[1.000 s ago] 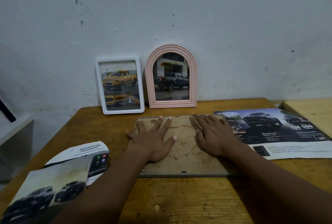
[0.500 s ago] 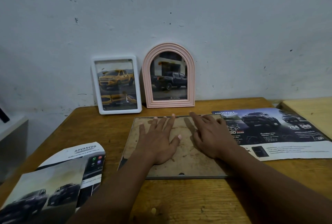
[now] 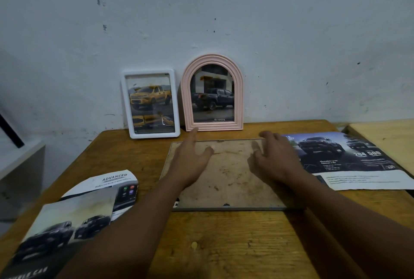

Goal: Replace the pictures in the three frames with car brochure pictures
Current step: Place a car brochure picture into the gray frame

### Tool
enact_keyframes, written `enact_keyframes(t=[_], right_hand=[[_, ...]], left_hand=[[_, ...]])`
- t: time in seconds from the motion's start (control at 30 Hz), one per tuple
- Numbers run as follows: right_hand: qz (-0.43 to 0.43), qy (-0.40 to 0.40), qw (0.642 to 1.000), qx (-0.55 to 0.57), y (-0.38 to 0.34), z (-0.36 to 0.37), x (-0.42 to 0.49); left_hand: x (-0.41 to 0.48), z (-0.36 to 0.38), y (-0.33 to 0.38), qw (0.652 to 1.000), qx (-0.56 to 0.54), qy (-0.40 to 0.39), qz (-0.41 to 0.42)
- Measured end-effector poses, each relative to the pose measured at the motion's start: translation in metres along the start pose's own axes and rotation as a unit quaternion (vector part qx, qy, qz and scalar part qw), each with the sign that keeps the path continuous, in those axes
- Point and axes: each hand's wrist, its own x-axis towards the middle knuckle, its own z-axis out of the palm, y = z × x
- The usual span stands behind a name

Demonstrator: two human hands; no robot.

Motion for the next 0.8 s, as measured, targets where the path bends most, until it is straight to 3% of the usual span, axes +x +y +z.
enact_keyframes(t=[0.07,0.13,0.23,0.3,0.47,0.63,0.8], right_hand=[[0.034,0.044,0.997,-0.047,0.012,-0.012,-0.005],[0.066,0.027,0.994,-0.082,0.021,-0.019,-0.016],[0.075,0.013,0.995,-0.068,0.019,-0.021,-0.032],[0.085,0.024,0.996,-0.025,0.011,-0.020,-0.037],[0.156,0.031,0.976,0.149,0.004,-0.030,-0.040],[0.101,0.077,0.962,0.241,-0.003,-0.098,-0.024],[0.062,0.109,0.947,0.295,-0.022,-0.192,-0.007]], left_hand=[[-0.002,-0.018,-0.001,0.999,0.045,0.026,0.008],[-0.006,-0.034,-0.009,0.990,0.141,-0.005,-0.001],[-0.020,-0.036,-0.020,0.976,0.204,-0.076,-0.006],[-0.032,-0.031,-0.023,0.973,0.220,-0.071,0.014],[-0.043,-0.031,-0.013,0.985,0.172,-0.019,0.029],[-0.042,-0.024,0.002,0.996,0.083,-0.025,0.000],[-0.050,0.011,0.052,0.993,-0.070,-0.090,0.008]])
